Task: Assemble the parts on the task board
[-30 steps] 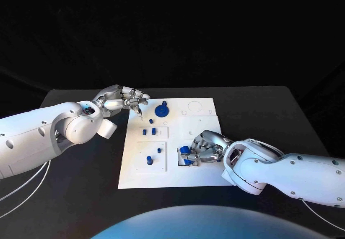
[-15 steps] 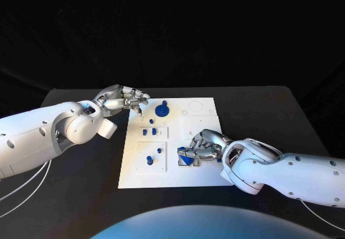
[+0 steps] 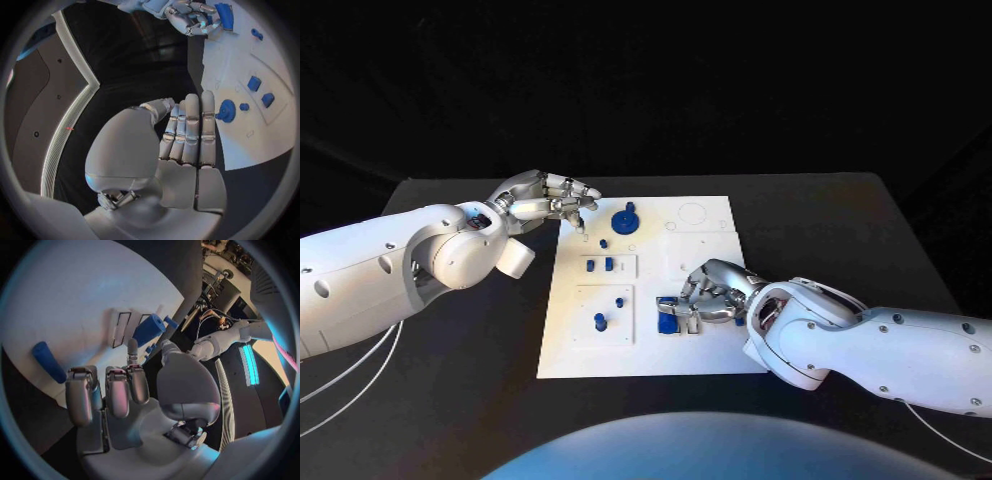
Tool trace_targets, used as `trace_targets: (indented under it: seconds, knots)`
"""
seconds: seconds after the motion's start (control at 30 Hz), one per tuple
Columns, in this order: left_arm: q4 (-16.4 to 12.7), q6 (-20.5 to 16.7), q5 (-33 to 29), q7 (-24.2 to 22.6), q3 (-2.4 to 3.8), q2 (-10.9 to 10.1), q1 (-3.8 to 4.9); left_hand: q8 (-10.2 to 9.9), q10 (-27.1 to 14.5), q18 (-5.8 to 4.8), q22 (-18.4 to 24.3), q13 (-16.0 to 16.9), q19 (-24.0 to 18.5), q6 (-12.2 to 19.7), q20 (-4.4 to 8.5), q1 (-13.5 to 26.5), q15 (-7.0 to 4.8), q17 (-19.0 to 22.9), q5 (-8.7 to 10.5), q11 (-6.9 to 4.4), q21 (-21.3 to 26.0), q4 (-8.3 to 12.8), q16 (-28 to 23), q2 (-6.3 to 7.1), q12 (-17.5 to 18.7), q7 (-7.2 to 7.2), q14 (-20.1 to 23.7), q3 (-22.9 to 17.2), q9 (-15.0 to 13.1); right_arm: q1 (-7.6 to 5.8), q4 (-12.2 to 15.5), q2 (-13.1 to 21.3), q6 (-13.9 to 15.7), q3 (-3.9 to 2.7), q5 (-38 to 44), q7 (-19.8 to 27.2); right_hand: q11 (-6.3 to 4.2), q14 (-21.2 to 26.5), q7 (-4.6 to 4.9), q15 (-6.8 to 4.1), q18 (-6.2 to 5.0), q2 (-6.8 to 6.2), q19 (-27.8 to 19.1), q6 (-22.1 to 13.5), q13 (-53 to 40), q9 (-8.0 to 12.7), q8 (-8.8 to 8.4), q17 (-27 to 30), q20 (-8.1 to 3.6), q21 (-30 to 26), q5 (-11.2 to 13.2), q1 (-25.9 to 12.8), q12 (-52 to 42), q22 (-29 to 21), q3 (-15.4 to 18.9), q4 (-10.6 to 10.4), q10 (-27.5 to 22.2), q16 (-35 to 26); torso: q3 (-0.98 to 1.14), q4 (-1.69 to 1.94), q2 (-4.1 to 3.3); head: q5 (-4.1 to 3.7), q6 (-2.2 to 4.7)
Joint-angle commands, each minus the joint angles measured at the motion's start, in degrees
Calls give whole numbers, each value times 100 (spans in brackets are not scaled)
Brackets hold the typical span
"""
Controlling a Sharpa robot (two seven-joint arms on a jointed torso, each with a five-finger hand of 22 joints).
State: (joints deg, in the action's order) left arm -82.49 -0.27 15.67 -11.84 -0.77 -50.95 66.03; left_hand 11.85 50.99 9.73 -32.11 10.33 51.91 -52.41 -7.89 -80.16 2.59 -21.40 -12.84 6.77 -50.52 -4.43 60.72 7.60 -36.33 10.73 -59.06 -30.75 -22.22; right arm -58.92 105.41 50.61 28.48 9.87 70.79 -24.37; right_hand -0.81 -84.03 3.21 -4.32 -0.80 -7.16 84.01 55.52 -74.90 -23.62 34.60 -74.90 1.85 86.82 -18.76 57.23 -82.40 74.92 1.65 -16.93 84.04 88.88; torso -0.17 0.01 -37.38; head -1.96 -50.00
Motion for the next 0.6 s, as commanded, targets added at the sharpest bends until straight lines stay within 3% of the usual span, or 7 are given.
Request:
trace_targets:
  seconds: [0.03,0.17,0.3,0.37,0.6]
  knots:
    - [-14,88,-6,-21,3,0,1,-34,-46,79,6,-7,-15,45,-32,53,8,-8,-33,0,31,-33,-11,14,10,-13,-17,-2,-9,1,38,46,-109,-2,-6,123,-17,-526,-3,-31,11,137,521,-42,-703,-10,39,-1193,-42,-6,-22,57,9,1404,45,6,76,-30,2,2,-1,11,0]
    - [-13,79,-6,-22,3,-8,1,-34,-46,79,6,-7,-15,45,-32,53,8,-8,-33,0,31,-33,-11,14,10,-13,-17,-2,-9,-1,110,144,-265,-5,-219,304,-20,-531,-6,-33,15,273,527,-62,-733,-14,58,-1214,-43,14,-7,271,-10,1412,6,21,94,-22,1,-5,1,22,0]
    - [-13,76,-5,-20,3,-16,1,-34,-46,79,6,-7,-15,45,-32,53,8,-8,-33,0,31,-33,-11,14,10,-13,-17,-2,-9,-4,231,253,-452,-7,-337,451,-25,-535,-11,-37,22,298,534,-77,-763,-10,70,-1231,-47,43,-3,579,-30,1422,-33,42,113,-15,4,-3,0,40,0]
    - [-10,75,-5,-19,3,-18,1,-34,-46,79,6,-7,-15,45,-32,53,8,-8,-33,0,31,-33,-11,14,10,-13,-17,-2,-9,-5,307,309,-514,-7,-383,489,-34,-539,-20,-45,26,271,539,-71,-787,-1,75,-1246,-52,63,-10,879,-46,1430,-97,56,129,-9,5,-7,0,35,0]
    - [-4,84,-5,-19,3,-14,1,-34,-46,79,6,-7,-15,45,-32,53,8,-8,-33,0,31,-33,-11,14,10,-13,-17,-2,-9,-6,396,403,-589,-7,-432,509,-53,-540,-40,-59,28,187,542,-34,-814,13,82,-1254,-65,71,-16,1221,-60,1434,-230,63,146,-6,5,2,0,34,0]
